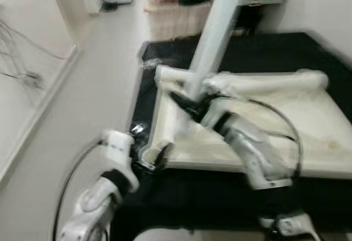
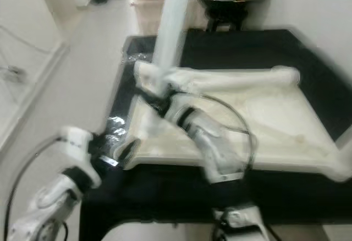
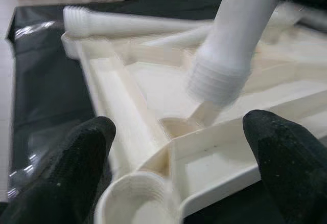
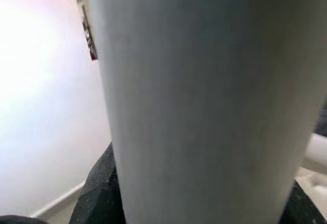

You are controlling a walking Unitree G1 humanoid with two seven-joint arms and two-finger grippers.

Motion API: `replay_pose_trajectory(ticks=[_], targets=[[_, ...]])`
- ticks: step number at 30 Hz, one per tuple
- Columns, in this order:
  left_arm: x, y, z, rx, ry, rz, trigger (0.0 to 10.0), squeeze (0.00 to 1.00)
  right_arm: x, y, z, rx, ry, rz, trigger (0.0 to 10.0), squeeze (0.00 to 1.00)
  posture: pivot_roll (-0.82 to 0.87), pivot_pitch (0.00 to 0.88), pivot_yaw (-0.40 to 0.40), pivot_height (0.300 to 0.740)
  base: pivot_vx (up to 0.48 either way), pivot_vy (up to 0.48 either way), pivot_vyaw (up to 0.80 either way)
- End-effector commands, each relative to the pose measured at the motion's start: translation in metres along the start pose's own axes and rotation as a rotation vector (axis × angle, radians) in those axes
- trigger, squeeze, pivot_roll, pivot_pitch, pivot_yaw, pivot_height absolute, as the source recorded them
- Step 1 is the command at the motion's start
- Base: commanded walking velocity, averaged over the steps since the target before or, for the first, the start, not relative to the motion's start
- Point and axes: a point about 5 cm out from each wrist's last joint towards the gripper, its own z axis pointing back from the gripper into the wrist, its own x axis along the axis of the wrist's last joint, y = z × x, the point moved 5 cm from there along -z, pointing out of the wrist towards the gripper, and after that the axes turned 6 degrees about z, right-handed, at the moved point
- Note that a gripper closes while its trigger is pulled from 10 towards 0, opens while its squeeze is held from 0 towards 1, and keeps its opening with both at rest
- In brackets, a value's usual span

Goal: Building children table

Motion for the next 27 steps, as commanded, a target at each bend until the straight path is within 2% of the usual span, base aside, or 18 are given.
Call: replay_pose_trajectory(ticks=[1,6,8,12,15,17,19,20,24,25,27], targets=[[-0.019,0.007,0.009,0.055,0.077,-0.064,10.0,0.0,0.008,0.024,-0.005,0.127,-0.034,0.003,10.0,0.0,-0.02,0.101,0.012,0.74,0.0,0.0,0.0],[-0.027,0.008,0.015,0.089,0.107,-0.096,10.0,0.0,0.012,0.029,-0.002,0.166,-0.06,-0.015,10.0,0.0,-0.02,0.112,0.01,0.74,0.0,0.0,0.0],[-0.03,0.008,0.017,0.096,0.116,-0.1,10.0,0.0,0.011,0.03,-0.002,0.181,-0.05,-0.002,10.0,0.0,-0.02,0.119,0.009,0.74,0.0,0.0,0.76],[-0.035,0.006,0.02,0.084,0.14,-0.094,10.0,0.0,0.009,0.025,-0.002,0.148,-0.038,-0.002,10.0,0.0,-0.01,0.135,0.009,0.74,0.0,0.0,0.57],[-0.037,0.003,0.021,0.062,0.146,-0.084,10.0,0.0,0.004,0.022,-0.002,0.134,-0.009,0.012,10.0,0.0,-0.02,0.138,0.01,0.74,0.0,0.0,0.0],[-0.037,-0.01,0.023,-0.025,0.152,-0.097,10.0,0.0,-0.001,0.021,0.007,0.206,0.029,0.02,10.0,0.0,-0.02,0.172,0.017,0.74,0.0,0.0,0.0],[-0.037,-0.01,0.023,-0.025,0.152,-0.097,10.0,0.0,-0.001,0.021,0.007,0.206,0.029,0.02,10.0,0.0,-0.02,0.172,0.017,0.74,0.0,0.0,0.0],[-0.037,-0.014,0.026,-0.051,0.156,-0.107,10.0,0.0,-0.003,0.022,0.013,0.265,0.039,0.02,10.0,0.0,-0.02,0.185,0.02,0.74,0.0,0.0,0.0],[-0.035,-0.019,0.031,-0.059,0.15,-0.134,10.0,0.0,-0.004,0.021,0.023,0.341,0.05,0.018,10.0,0.0,-0.01,0.216,0.021,0.74,0.0,0.0,0.0],[-0.032,-0.017,0.034,-0.041,0.139,-0.14,0.0,0.0,-0.004,0.018,0.023,0.354,0.055,0.019,10.0,0.0,-0.01,0.231,0.022,0.74,0.0,0.0,0.0],[-0.029,-0.018,0.037,-0.038,0.126,-0.143,0.0,0.0,-0.003,0.015,0.023,0.359,0.057,0.021,10.0,0.0,-0.01,0.249,0.023,0.74,0.0,0.0,0.0]])
